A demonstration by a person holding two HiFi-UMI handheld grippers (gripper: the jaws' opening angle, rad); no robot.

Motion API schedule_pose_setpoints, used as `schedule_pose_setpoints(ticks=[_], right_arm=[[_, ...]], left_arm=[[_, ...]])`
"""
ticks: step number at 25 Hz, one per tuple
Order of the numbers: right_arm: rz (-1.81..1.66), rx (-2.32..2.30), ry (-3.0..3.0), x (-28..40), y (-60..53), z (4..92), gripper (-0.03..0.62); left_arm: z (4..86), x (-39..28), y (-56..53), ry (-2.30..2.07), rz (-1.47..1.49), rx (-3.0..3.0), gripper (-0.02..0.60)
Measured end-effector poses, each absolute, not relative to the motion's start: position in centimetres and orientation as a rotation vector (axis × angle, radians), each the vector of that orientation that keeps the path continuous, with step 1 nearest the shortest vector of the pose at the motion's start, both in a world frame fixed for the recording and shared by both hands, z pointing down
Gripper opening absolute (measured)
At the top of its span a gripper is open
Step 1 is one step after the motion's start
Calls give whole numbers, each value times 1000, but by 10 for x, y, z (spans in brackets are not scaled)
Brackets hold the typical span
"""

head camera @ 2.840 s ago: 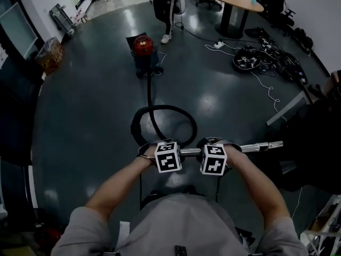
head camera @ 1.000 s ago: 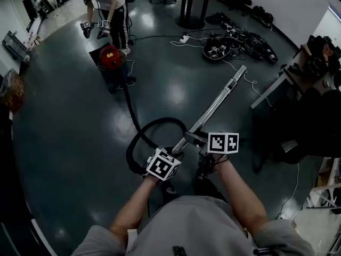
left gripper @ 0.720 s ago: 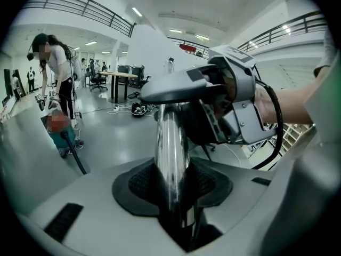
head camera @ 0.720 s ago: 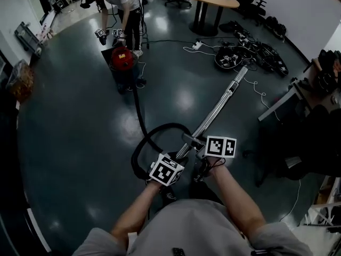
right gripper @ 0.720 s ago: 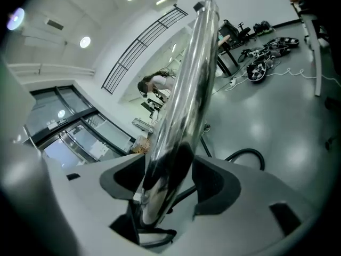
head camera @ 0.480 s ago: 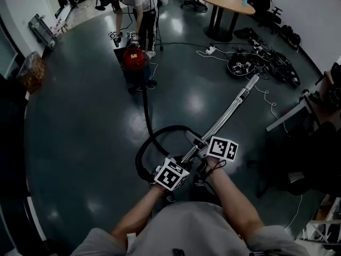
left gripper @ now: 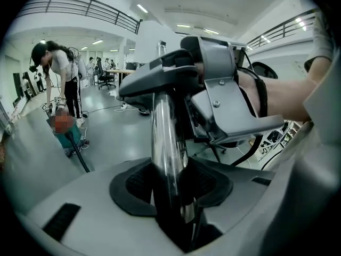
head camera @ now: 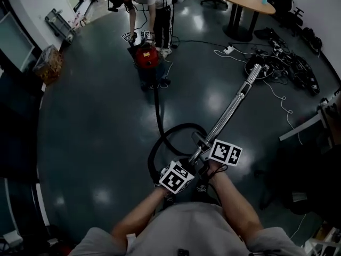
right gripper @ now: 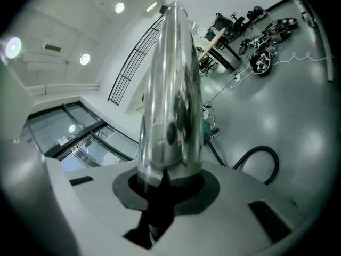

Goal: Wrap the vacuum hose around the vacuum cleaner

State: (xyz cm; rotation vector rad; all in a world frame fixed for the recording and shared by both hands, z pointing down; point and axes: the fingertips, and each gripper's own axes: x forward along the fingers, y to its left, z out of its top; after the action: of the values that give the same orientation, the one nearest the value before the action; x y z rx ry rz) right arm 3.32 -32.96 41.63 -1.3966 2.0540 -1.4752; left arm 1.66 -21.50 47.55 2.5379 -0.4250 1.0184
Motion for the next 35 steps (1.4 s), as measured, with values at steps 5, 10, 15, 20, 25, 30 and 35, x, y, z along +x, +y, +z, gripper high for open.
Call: schedule_pose_setpoints(ticks=[5,10,15,20,25,30,35], right_arm=[[-1456,-1352,2162,53,-351,407,64],[-1420,-1349,2204,74,-372,391,64],[-1384,-1382,2283,93,-392,387,64],[-1334,-1392,2440,110,-403,390,64],[-1312,-1340,2634,101,-401,398,64],[-1258,-1328,2843,87,-396,404,64],[-1190,-1314,3023,69,-396,405,64]], left_arm=[[471,47,-235,-478,1062,2549,161],[453,62,-253,-489,1115,2549,196],[430,62,-266,-550,1107,2554,206],[410,57,-278,-624,1119,2591,206],[399,51,-297,-703,1145,2615,198],[372,38,-331,-823,1166,2696,35],[348,41,-368,-805,1104,2816,8]])
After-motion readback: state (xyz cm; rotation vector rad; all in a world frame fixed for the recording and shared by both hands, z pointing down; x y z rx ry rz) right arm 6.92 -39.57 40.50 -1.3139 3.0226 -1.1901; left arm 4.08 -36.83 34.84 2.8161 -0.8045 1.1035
